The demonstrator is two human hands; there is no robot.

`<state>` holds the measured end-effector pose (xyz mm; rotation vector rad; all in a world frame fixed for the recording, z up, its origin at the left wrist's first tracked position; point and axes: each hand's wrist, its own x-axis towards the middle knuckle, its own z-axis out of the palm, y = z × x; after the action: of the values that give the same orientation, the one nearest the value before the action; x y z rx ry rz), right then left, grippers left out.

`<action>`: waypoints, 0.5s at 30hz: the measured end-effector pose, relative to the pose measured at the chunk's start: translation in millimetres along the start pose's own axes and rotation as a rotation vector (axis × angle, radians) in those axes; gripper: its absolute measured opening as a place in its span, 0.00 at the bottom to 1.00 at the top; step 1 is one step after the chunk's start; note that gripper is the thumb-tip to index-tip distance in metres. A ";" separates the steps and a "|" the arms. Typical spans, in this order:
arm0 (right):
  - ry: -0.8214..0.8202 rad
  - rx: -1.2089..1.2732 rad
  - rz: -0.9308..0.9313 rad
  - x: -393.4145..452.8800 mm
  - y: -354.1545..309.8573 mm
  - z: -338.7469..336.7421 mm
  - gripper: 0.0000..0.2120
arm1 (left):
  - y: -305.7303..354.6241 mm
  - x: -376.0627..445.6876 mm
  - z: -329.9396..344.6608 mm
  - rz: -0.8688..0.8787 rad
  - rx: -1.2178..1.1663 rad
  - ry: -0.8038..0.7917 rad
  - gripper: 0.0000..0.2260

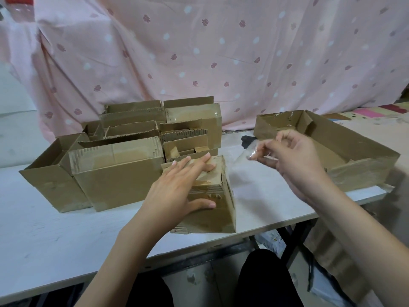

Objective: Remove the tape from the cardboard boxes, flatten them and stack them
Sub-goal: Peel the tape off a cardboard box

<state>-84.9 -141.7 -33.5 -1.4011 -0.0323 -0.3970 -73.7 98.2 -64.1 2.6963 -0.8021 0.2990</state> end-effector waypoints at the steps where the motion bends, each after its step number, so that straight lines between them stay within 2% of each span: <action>1: -0.005 -0.029 -0.023 2.2 -4.1 -0.2 0.12 | 0.2 0.6 0.0 0.005 0.002 0.000 0.40; 3: -0.047 -0.160 -0.055 2.9 -4.8 0.8 0.09 | 1.5 1.6 0.5 0.013 0.016 -0.001 0.37; 6: -0.168 -0.400 -0.083 -0.2 3.9 -0.2 0.24 | 6.4 3.7 1.3 0.014 0.037 -0.001 0.35; 8: -0.197 -0.479 -0.105 -1.1 8.6 -0.7 0.22 | 9.5 5.1 1.9 0.017 0.062 -0.014 0.34; 11: -0.178 -0.447 -0.008 -3.0 11.7 1.9 0.25 | 12.8 7.0 3.4 0.029 0.094 -0.026 0.33; 15: -0.204 -0.199 0.096 -7.8 6.6 5.6 0.22 | 14.8 8.6 5.1 0.028 0.113 -0.023 0.33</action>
<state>-89.1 -133.6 -40.8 -1.6288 -0.0940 -0.1796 -74.4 80.3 -62.9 2.7998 -0.8548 0.3293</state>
